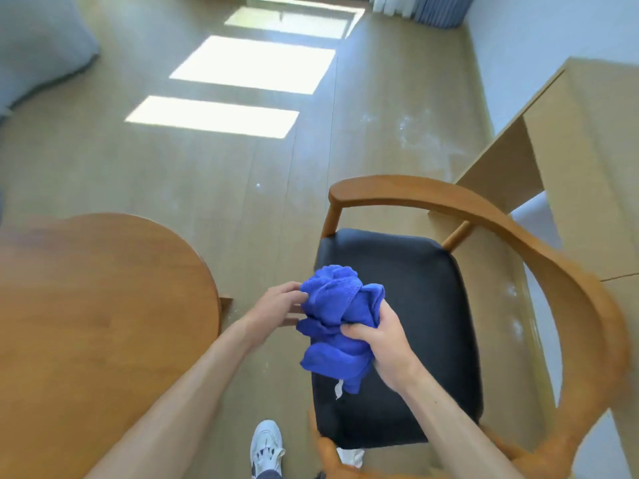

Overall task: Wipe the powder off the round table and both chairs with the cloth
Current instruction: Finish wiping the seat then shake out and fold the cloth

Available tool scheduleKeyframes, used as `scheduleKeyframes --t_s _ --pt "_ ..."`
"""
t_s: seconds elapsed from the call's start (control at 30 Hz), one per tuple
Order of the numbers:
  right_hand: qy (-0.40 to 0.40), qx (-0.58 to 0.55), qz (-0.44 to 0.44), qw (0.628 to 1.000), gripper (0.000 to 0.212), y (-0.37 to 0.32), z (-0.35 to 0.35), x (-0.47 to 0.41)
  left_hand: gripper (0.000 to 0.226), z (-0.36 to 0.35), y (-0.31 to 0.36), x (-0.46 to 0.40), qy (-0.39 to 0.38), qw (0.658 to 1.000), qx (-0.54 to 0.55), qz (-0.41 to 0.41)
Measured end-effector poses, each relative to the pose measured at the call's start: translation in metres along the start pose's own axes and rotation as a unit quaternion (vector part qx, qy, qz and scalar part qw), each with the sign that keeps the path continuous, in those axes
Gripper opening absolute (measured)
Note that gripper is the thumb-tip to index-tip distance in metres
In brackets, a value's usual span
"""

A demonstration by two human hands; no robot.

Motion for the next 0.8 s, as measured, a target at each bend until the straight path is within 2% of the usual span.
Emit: scheduleKeyframes --t_s 0.1,0.17,0.27,0.37,0.5,0.63,0.73,0.8 --pt "-0.026 -0.049 0.047 0.997 0.047 -0.058 0.006 0.029 0.031 -0.013 0.067 0.031 -0.04 0.995 0.009 -0.085" --pt "-0.047 -0.077 0.08 0.993 0.041 -0.093 0.009 0.054 0.038 -0.019 0.106 0.054 -0.059 0.988 -0.005 -0.142" --pt "-0.066 -0.104 0.127 0.984 0.036 -0.137 0.012 0.095 0.024 -0.028 0.157 0.091 -0.076 0.973 -0.042 -0.216" --pt "-0.06 -0.122 0.154 0.979 0.04 -0.166 0.02 0.13 0.018 -0.039 0.2 0.129 -0.079 0.957 -0.065 -0.271" --pt "-0.062 -0.102 0.195 0.973 0.04 -0.198 0.027 0.167 0.008 -0.054 0.247 0.174 -0.043 0.931 -0.126 -0.339" --pt "-0.036 -0.034 0.254 0.966 0.037 -0.228 0.03 0.184 0.005 -0.061 0.285 0.203 0.003 0.9 -0.181 -0.398" --pt "-0.069 -0.006 0.251 0.965 0.067 -0.245 0.032 0.194 0.007 -0.058 0.308 0.219 0.025 0.881 -0.213 -0.421" --pt "-0.094 0.001 0.231 0.968 0.066 -0.254 0.034 0.201 0.008 -0.055 0.321 0.228 0.047 0.864 -0.243 -0.439"
Point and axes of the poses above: each hand's wrist, its own x-axis away from the middle knuckle, its own z-axis out of the back of the hand, y = z × x, the point moved 3 cm from there along -x, towards the middle knuckle, and after that the axes turned 5 degrees about -z, right-handed, at the moved point
